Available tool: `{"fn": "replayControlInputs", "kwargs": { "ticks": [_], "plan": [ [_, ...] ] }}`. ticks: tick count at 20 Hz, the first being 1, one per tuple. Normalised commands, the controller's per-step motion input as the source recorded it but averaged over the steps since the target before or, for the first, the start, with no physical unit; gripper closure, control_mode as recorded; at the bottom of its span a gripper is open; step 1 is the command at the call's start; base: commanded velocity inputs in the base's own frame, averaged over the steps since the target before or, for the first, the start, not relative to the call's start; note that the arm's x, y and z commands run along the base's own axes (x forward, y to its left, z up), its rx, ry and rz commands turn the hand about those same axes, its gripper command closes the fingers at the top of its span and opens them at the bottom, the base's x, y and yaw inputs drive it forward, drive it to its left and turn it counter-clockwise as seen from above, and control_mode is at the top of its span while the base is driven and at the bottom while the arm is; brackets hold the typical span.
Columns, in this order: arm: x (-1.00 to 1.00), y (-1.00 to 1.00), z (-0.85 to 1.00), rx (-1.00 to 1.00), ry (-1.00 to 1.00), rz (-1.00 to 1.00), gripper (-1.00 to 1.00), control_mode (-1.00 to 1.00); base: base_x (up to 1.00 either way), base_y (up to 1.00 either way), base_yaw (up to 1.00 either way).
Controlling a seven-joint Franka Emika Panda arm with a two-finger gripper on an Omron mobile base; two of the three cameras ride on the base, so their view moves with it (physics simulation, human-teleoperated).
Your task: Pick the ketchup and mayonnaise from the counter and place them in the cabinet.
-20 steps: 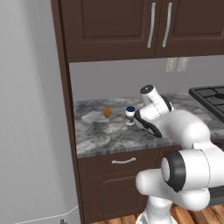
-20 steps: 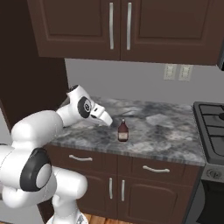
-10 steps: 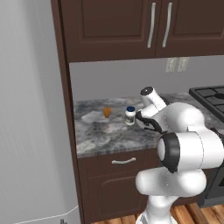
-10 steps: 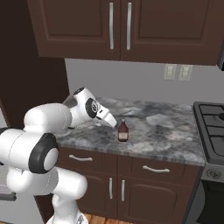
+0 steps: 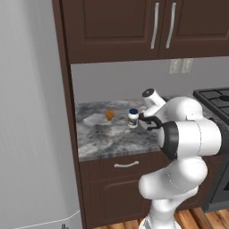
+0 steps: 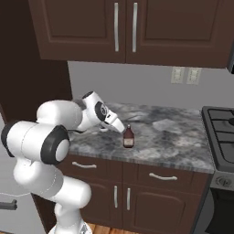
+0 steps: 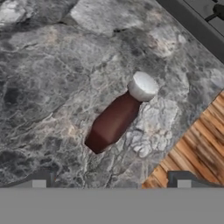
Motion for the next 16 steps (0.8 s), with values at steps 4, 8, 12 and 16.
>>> {"fn": "replayControlInputs", "kwargs": {
  "ticks": [4,8,12,16],
  "plan": [
    [0.28,-0.10,-0.16,0.00,0.00,-0.06,-1.00,-1.00,0.00,0.00,0.00],
    [0.28,-0.12,-0.16,0.00,0.00,-0.07,-1.00,-1.00,0.00,0.00,0.00],
    [0.22,-0.12,-0.15,-0.01,0.00,-0.09,-1.00,-1.00,0.00,0.00,0.00],
    [0.16,-0.05,-0.16,0.00,0.00,-0.08,-1.00,-1.00,0.00,0.00,0.00]
  ]
}}
